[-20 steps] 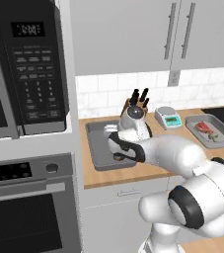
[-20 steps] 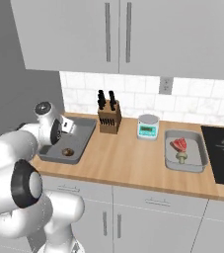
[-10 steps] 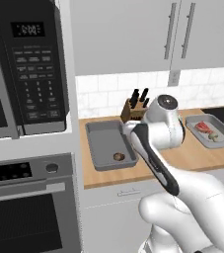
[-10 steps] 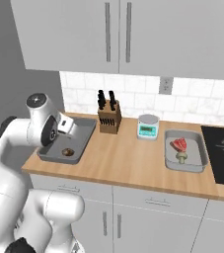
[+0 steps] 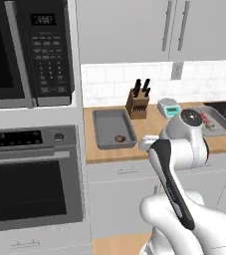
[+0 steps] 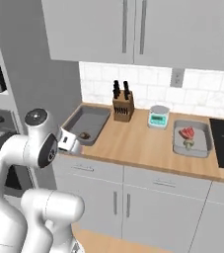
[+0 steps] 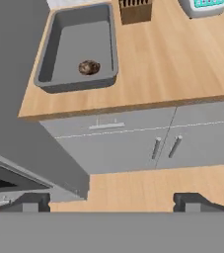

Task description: Place one mushroom and one steak in each tupperware on the nearby counter, to pack two identical lunches.

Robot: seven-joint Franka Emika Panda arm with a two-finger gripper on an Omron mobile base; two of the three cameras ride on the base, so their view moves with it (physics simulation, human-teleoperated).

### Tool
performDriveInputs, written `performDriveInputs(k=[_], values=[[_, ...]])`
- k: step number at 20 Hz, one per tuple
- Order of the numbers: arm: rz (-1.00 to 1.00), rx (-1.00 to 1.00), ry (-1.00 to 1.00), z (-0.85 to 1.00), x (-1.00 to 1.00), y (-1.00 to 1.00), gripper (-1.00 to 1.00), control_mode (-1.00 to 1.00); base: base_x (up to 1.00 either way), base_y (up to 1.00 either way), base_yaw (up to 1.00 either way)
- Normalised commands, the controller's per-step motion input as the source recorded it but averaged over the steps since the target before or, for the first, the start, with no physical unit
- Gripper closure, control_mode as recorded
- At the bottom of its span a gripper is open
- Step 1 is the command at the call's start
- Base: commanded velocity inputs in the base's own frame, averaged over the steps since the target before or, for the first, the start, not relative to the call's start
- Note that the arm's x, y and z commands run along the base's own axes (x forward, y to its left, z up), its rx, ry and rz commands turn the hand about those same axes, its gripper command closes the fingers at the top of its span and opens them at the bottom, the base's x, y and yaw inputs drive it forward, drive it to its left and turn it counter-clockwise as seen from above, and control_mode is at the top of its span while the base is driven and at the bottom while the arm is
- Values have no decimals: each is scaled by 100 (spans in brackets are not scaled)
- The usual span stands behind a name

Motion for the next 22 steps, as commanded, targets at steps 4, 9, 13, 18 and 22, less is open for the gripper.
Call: performDriveInputs(k=[4, 9, 13, 18, 22], values=[[0, 0, 0, 0, 0, 0, -100, 100, -82, 0, 77], [0, 0, 0, 0, 0, 0, -100, 100, -44, 12, 91], [0, 0, 0, 0, 0, 0, -100, 100, -41, 53, 87], [0, 0, 0, 0, 0, 0, -100, 100, -43, 84, 78], [0, 0, 0, 0, 0, 0, -100, 100, 9, 100, 54]])
